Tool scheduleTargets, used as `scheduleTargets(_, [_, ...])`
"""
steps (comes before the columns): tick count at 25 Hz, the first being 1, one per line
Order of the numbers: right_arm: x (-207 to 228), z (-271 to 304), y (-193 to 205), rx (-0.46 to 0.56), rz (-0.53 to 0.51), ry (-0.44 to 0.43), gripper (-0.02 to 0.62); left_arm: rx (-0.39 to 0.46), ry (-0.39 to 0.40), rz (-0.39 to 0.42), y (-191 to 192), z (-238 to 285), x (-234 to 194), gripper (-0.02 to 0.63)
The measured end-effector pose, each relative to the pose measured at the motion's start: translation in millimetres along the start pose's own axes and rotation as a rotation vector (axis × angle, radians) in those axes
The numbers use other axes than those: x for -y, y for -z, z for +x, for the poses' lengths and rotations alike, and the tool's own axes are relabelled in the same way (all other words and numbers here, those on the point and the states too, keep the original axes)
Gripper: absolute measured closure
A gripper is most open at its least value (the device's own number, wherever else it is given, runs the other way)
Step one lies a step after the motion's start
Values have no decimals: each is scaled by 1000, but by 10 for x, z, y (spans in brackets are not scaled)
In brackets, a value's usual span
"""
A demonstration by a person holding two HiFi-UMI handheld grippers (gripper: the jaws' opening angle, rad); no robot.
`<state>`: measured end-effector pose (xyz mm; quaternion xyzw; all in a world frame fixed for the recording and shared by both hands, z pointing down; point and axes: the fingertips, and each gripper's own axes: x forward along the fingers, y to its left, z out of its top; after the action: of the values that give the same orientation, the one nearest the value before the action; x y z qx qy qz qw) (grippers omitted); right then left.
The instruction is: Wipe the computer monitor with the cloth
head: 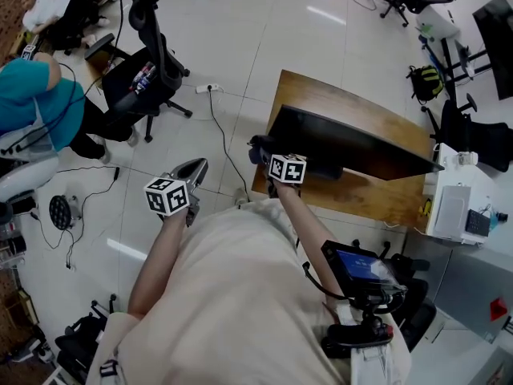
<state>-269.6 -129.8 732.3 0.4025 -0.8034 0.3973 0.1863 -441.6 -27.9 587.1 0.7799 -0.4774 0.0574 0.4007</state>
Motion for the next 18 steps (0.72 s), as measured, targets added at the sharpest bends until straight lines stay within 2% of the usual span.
scheduleTargets(18, [-599, -711, -949, 197, -177, -28, 476, 2, 46, -17, 64, 176, 88, 607])
